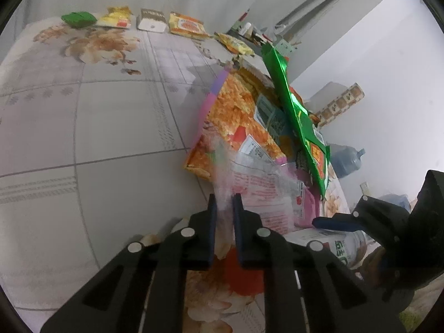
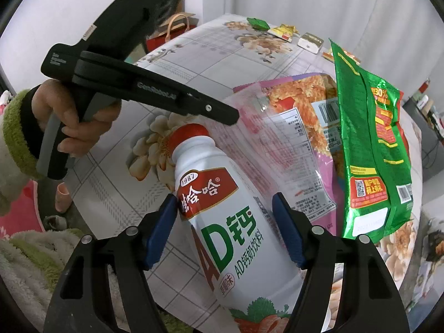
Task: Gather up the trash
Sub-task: 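Grasp the clear plastic bag with the left tool while the right tool grasps the white AD milk bottle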
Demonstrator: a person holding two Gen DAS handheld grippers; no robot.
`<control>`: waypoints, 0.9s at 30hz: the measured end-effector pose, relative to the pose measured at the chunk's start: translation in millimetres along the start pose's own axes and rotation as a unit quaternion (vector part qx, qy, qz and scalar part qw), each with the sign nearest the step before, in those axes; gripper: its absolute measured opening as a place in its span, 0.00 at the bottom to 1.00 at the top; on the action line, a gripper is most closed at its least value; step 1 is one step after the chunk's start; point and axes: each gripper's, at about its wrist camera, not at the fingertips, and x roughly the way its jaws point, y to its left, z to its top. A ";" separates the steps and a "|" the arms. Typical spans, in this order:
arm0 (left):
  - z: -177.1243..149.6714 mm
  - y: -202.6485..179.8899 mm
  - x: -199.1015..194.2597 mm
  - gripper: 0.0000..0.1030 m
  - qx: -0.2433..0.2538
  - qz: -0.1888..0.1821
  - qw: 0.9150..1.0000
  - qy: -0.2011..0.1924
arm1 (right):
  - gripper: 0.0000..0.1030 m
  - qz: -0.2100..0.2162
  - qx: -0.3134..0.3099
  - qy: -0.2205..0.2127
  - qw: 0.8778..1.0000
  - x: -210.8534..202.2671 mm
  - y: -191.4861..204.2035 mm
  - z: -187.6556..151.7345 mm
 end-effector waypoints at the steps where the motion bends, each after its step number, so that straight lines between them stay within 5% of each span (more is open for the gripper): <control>1: -0.8 0.8 -3.0 0.10 -0.002 0.002 1.000 -0.005 | 0.64 0.000 0.000 0.001 1.000 -0.2 0.1 -0.3; 17: -10.6 -7.6 -46.8 0.09 0.012 0.112 0.991 -0.068 | 0.68 -0.004 -0.004 0.006 1.000 6.1 1.2 5.0; 27: -15.7 -11.6 -56.4 0.09 0.014 0.107 0.991 -0.078 | 0.70 -0.029 -0.019 0.016 0.999 15.6 8.4 5.0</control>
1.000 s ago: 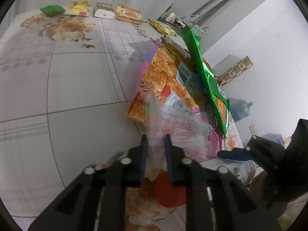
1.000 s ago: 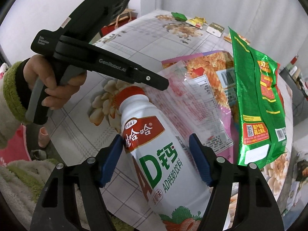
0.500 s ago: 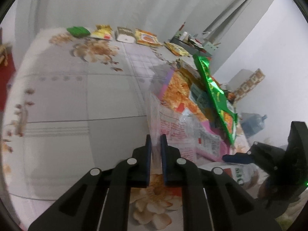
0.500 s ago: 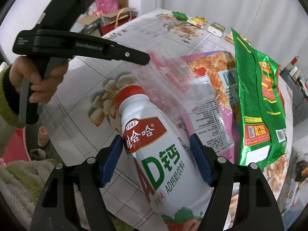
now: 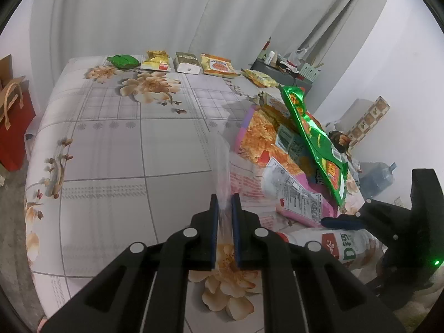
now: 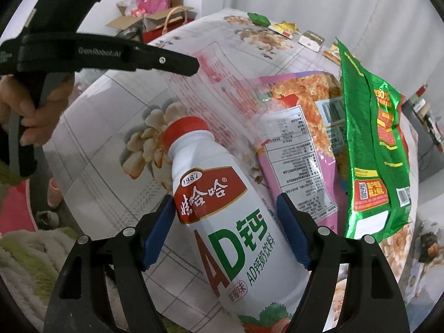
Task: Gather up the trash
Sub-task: 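Grasp the clear plastic bag with the left tool while the right tool grasps the white AD milk bottle, then carry the plastic bag and milk bottle over the blue wastebasket with both tools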
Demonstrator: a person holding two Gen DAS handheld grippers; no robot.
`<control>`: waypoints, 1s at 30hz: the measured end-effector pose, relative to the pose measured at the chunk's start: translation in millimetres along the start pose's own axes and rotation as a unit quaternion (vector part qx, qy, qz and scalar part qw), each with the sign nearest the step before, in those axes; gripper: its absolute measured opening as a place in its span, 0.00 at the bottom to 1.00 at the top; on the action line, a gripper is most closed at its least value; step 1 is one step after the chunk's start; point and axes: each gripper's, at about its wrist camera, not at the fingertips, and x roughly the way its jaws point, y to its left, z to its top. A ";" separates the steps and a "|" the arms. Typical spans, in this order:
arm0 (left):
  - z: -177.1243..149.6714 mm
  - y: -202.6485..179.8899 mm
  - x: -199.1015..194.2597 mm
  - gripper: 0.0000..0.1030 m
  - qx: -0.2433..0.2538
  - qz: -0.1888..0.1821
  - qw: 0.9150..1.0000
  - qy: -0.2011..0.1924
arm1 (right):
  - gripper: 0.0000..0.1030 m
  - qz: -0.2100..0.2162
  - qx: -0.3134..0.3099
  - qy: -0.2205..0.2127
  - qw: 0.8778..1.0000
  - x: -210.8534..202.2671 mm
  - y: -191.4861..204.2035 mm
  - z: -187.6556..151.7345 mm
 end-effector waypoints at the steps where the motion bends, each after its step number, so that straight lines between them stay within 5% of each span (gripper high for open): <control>1: -0.5 0.9 0.6 0.09 -0.002 -0.001 1.000 0.002 | 0.71 -0.005 -0.002 0.001 1.000 2.1 0.8 -0.4; 19: 0.5 6.9 -18.1 0.09 -0.032 -0.025 0.999 -0.021 | 0.63 0.000 0.068 -0.022 0.997 -21.8 -14.7 -21.0; 30: 14.9 6.3 -41.0 0.08 -0.052 -0.054 0.996 -0.041 | 0.62 0.020 0.175 -0.070 0.982 -61.2 -45.5 -42.0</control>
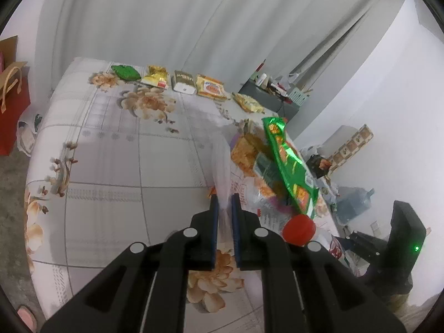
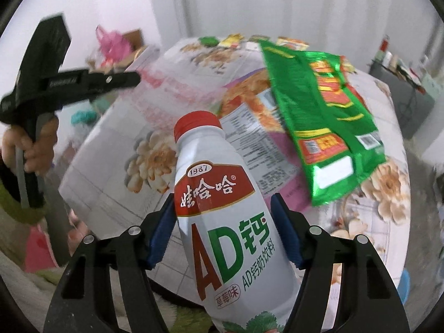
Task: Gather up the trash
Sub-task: 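Carry the plastic bag and milk bottle over the blue wastebasket with both tools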
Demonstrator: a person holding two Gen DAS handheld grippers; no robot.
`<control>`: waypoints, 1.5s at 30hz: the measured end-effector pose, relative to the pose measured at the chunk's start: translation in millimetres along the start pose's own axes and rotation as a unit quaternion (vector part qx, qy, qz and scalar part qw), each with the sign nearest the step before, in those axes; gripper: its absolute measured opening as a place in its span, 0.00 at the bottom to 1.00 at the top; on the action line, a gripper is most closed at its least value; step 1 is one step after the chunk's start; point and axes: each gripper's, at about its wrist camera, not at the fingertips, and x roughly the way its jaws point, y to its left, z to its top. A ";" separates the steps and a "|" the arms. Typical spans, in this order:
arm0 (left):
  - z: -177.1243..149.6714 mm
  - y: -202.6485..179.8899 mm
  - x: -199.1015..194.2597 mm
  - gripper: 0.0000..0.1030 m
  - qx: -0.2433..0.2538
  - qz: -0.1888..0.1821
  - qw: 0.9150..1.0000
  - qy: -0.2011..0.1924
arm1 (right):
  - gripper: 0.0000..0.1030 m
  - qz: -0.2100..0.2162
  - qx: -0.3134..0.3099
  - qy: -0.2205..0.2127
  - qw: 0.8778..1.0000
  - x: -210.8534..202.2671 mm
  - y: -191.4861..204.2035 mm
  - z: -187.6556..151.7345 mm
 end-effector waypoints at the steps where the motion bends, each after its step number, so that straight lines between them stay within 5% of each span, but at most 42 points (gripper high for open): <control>1: 2.0 -2.0 -2.8 0.08 0.001 -0.001 1.000 -0.004 | 0.62 0.001 0.009 -0.006 1.000 -3.8 -3.6 0.1; 13: 23.8 -45.2 -8.1 0.08 0.038 -0.044 0.998 -0.017 | 0.61 -0.021 0.112 -0.083 0.990 -55.6 -52.9 -6.6; 25: 35.6 -129.1 32.9 0.08 0.112 -0.101 0.988 0.017 | 0.61 -0.066 0.229 -0.137 0.961 -110.0 -118.8 -50.7; 34: 25.1 -217.1 76.5 0.08 0.179 -0.140 0.972 0.050 | 0.61 -0.097 0.305 -0.160 0.934 -146.7 -164.8 -97.1; 45: -11.3 -320.4 148.5 0.08 0.255 -0.163 0.945 0.122 | 0.61 -0.144 0.425 -0.169 0.878 -178.2 -232.8 -172.9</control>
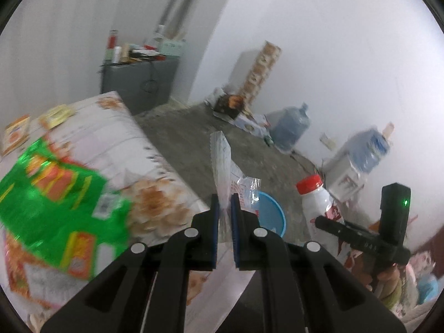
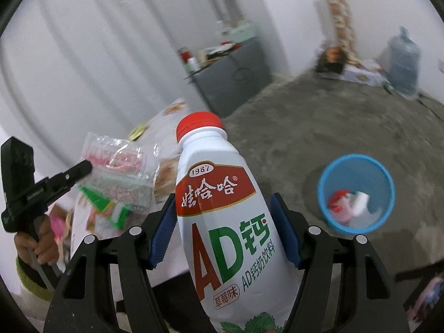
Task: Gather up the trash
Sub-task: 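Carry the plastic bag and milk bottle over the blue wastebasket with both tools, then open both tools to drop the bag and bottle into the wastebasket, then move both tools back over the cluttered table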
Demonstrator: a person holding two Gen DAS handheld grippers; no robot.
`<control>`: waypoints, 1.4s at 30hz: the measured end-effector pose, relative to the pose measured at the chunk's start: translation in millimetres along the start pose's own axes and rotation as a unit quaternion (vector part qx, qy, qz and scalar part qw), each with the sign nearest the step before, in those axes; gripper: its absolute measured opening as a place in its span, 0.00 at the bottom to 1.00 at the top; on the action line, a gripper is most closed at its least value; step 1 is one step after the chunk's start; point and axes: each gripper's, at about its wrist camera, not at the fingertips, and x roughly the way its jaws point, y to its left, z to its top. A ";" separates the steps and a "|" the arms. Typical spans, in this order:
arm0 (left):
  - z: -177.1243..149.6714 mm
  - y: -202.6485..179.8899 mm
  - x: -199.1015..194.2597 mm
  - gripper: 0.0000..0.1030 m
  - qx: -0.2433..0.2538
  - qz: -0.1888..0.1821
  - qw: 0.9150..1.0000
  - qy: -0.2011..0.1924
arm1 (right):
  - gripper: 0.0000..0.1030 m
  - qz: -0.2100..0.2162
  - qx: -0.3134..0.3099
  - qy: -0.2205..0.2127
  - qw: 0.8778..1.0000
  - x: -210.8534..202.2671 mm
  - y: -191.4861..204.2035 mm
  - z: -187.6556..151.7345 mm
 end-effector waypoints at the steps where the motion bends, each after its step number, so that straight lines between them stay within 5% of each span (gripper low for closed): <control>1: 3.0 -8.1 10.4 0.08 0.008 -0.002 1.000 0.006 | 0.61 -0.017 0.014 -0.005 1.000 -3.6 -14.6 2.4; 13: 28.4 -91.4 185.8 0.08 0.064 -0.038 0.986 0.148 | 0.61 -0.109 0.144 -0.009 0.984 -3.3 -131.6 7.5; 22: 26.3 -147.1 318.4 0.09 0.133 0.002 0.967 0.219 | 0.61 -0.085 0.241 0.063 0.965 70.8 -212.5 25.5; 26: 21.9 -152.8 372.2 0.60 0.106 0.025 0.967 0.231 | 0.75 -0.052 0.298 0.087 0.949 116.6 -255.2 35.3; 30: 16.4 -150.4 385.9 0.64 0.081 0.040 0.968 0.236 | 0.75 -0.089 0.340 0.107 0.930 140.1 -279.6 26.2; 42: 19.3 -142.8 296.5 0.81 0.057 -0.018 0.981 0.183 | 0.75 -0.067 0.302 0.070 0.948 85.4 -237.9 -8.6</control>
